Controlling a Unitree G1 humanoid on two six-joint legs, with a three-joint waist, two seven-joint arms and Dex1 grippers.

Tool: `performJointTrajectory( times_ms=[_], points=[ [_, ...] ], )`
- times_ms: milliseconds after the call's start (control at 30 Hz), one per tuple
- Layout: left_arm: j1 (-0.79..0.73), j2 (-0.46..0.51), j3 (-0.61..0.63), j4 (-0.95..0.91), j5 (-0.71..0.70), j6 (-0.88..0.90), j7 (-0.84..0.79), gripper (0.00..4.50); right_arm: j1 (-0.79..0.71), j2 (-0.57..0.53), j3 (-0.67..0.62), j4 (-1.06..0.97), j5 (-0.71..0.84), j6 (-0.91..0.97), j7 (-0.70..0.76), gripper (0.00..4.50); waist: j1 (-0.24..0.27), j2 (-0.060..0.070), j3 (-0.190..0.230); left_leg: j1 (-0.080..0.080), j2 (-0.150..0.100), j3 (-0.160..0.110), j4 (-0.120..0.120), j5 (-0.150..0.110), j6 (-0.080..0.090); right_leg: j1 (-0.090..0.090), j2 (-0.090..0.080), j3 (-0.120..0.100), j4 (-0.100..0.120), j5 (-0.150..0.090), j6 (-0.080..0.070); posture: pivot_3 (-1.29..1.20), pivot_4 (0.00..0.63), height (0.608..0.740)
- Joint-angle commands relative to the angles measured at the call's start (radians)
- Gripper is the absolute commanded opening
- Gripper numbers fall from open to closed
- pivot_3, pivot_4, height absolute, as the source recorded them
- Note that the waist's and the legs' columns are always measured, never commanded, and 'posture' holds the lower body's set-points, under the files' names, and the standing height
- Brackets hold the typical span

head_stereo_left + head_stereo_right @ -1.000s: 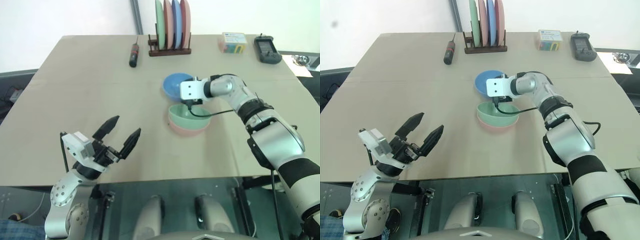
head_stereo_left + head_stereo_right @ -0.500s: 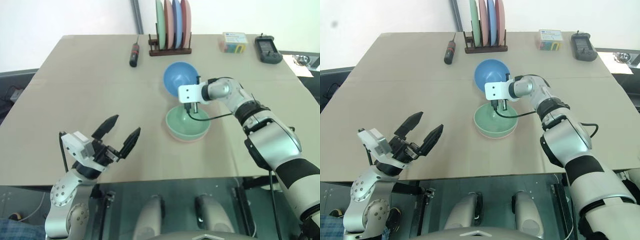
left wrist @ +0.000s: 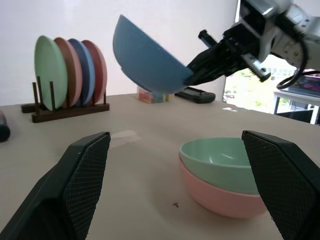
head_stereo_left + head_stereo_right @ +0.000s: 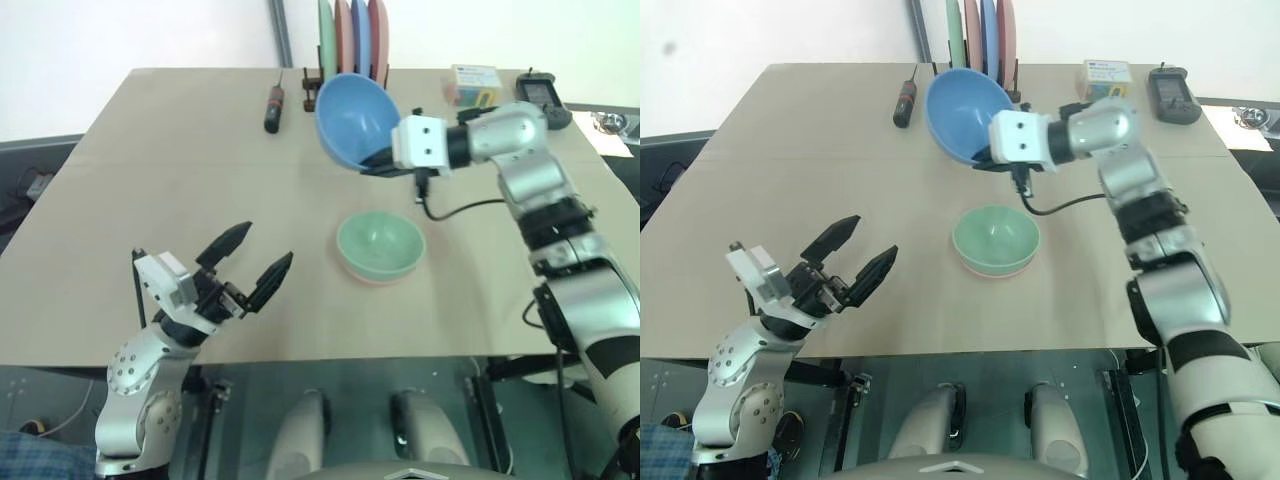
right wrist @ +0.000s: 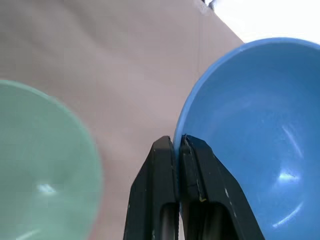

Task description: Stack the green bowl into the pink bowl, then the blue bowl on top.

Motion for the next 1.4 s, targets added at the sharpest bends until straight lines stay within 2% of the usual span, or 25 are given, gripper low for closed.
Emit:
performJointTrajectory(
  times_ms=[33, 167, 367, 467, 633, 833, 1000, 1133, 1200, 1400],
  points=[
    [-0.044, 0.050, -0.006, 0.022, -0.040, 0.020, -0.082, 4.50, 0.092, -0.103, -0.037, -0.297, 0.086, 0.171, 0.059, 0.07, -0.001, 0.000, 0.000, 0.000, 0.000, 0.000, 0.000, 0.000, 0.000, 0.000, 0.000, 0.000, 0.000, 0.000, 0.000, 0.00, 0.150, 0.740],
    [-0.098, 0.089, -0.024, 0.079, -0.043, 0.040, -0.154, 4.50, 0.185, -0.183, -0.050, -0.490, 0.136, 0.300, 0.061, 0.07, -0.011, 0.001, 0.000, 0.001, 0.001, 0.001, 0.000, 0.000, 0.000, 0.000, 0.000, 0.000, 0.000, -0.001, -0.001, 0.00, 0.150, 0.740],
    [-0.202, 0.126, -0.040, 0.174, -0.051, 0.060, -0.250, 4.50, 0.266, -0.245, -0.071, -0.679, 0.195, 0.451, 0.025, 0.07, -0.008, 0.000, 0.000, 0.001, 0.001, 0.000, 0.001, 0.000, 0.000, 0.000, 0.001, 0.000, 0.000, -0.002, -0.003, 0.00, 0.150, 0.740],
    [-0.235, 0.128, -0.046, 0.208, -0.046, 0.061, -0.278, 4.50, 0.278, -0.252, -0.073, -0.738, 0.217, 0.514, -0.001, 0.95, -0.007, 0.000, 0.000, 0.000, 0.001, 0.001, 0.001, 0.000, 0.000, 0.000, 0.001, 0.000, 0.000, -0.002, -0.002, 0.00, 0.150, 0.740],
    [-0.265, 0.136, -0.062, 0.234, -0.013, 0.099, -0.258, 4.50, 0.278, -0.261, -0.083, -0.783, 0.242, 0.573, -0.041, 3.10, -0.008, 0.000, 0.000, 0.000, 0.001, 0.000, 0.001, 0.000, 0.000, 0.000, 0.001, 0.000, 0.000, 0.000, 0.000, 0.00, 0.150, 0.740],
    [-0.234, 0.143, -0.051, 0.208, 0.064, 0.134, -0.151, 4.50, 0.368, -0.291, -0.194, -0.726, 0.293, 0.571, -0.094, 3.16, -0.005, 0.000, 0.000, 0.000, 0.000, 0.001, 0.002, 0.000, 0.000, 0.000, 0.000, 0.000, -0.001, 0.000, 0.001, 0.00, 0.150, 0.740],
    [-0.108, 0.151, -0.003, 0.141, 0.085, 0.109, -0.114, 4.50, 0.620, -0.238, -0.383, -0.667, 0.400, 0.455, -0.121, 3.16, -0.003, -0.003, -0.001, 0.000, 0.001, 0.001, 0.000, 0.000, 0.000, 0.001, 0.000, 0.001, -0.003, 0.000, 0.000, 0.00, 0.150, 0.740],
    [-0.003, 0.160, 0.064, 0.095, 0.080, 0.103, -0.085, 4.50, 0.783, -0.214, -0.479, -0.527, 0.398, 0.330, -0.142, 3.16, -0.004, -0.003, -0.001, 0.000, 0.001, 0.002, -0.001, 0.000, 0.000, 0.000, 0.000, 0.001, -0.002, 0.000, 0.000, 0.00, 0.150, 0.740],
    [0.043, 0.168, 0.099, 0.073, 0.067, 0.104, -0.087, 4.50, 0.839, -0.212, -0.516, -0.468, 0.413, 0.259, -0.112, 3.16, -0.004, -0.004, -0.002, 0.001, 0.001, 0.002, 0.000, 0.000, 0.000, 0.001, 0.000, 0.002, -0.002, -0.002, -0.003, 0.00, 0.150, 0.740],
    [0.118, 0.199, 0.163, 0.057, 0.064, 0.085, -0.121, 4.50, 0.903, -0.228, -0.578, -0.300, 0.444, 0.134, -0.039, 3.16, -0.008, -0.003, -0.002, 0.002, 0.002, 0.003, 0.002, 0.000, 0.000, 0.001, 0.001, 0.003, -0.001, -0.005, 0.000, 0.00, 0.150, 0.740]
  ],
)
